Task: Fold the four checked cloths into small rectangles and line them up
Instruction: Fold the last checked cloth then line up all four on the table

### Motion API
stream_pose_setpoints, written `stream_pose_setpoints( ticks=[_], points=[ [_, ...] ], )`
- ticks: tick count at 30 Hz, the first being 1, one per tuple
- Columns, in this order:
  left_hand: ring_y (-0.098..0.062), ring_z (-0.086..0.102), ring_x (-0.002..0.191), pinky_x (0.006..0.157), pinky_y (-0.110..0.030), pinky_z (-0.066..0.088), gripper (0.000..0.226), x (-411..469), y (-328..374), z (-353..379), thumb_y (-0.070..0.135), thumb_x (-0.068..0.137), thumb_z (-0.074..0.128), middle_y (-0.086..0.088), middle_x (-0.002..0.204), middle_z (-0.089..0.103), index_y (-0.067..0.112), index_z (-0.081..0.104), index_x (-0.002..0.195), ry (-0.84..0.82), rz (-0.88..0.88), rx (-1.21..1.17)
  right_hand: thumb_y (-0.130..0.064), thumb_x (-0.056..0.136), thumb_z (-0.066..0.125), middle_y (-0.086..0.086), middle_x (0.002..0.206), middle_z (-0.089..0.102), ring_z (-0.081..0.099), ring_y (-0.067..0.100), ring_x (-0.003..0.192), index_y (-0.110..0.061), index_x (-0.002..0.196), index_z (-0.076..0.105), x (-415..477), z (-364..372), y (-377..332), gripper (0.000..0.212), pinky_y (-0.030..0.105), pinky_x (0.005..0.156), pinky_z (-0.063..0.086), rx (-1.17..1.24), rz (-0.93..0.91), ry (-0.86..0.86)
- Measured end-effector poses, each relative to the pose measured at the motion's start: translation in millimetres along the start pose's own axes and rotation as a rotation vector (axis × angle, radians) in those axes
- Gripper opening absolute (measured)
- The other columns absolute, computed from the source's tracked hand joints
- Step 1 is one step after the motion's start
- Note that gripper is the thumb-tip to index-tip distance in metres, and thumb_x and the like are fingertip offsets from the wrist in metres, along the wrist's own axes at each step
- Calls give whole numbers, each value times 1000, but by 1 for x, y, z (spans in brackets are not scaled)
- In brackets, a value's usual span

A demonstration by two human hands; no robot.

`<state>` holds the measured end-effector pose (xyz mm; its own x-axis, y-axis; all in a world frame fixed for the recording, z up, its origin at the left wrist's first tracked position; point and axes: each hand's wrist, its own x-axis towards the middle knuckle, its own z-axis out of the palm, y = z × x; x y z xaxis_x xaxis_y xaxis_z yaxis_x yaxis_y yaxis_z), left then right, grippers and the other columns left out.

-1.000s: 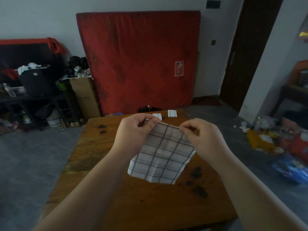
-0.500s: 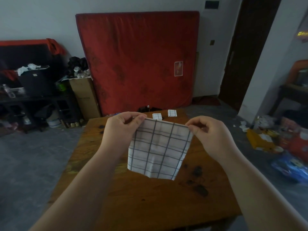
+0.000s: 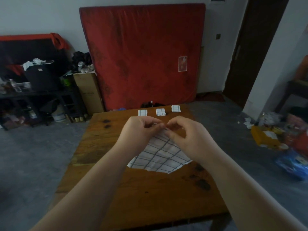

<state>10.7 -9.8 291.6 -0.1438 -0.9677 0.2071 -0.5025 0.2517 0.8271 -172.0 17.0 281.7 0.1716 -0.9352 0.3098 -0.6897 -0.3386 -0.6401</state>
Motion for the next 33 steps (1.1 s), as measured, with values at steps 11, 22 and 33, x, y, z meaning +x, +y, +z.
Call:
stream_pose_setpoints(
  ticks=[11, 22, 33],
  points=[
    [5, 69, 76, 59, -10, 49, 11, -8, -8, -5, 31, 94, 70, 19, 81, 76, 32, 80, 90, -29, -18, -34, -31, 94, 71, -12, 85, 69, 63, 0, 82, -37, 87, 68, -2, -7, 2, 9, 17, 63, 51, 127, 83, 85],
    [3, 68, 78, 68, -17, 54, 13, -9, -14, -1, 39, 96, 66, 19, 84, 75, 35, 77, 91, -90, 40, 3, -41, 96, 65, -20, 106, 65, 59, -6, 99, -42, 114, 61, 3, -10, 5, 18, 14, 76, 46, 105, 24, 21],
    [3, 67, 81, 71, -19, 55, 12, -1, -20, 3, 36, 98, 63, 18, 87, 74, 37, 75, 98, -126, 99, 106, -31, 97, 66, -15, 87, 72, 66, 1, 85, -34, 91, 74, 8, -20, 6, 11, 14, 70, 47, 219, 21, 178]
  ],
)
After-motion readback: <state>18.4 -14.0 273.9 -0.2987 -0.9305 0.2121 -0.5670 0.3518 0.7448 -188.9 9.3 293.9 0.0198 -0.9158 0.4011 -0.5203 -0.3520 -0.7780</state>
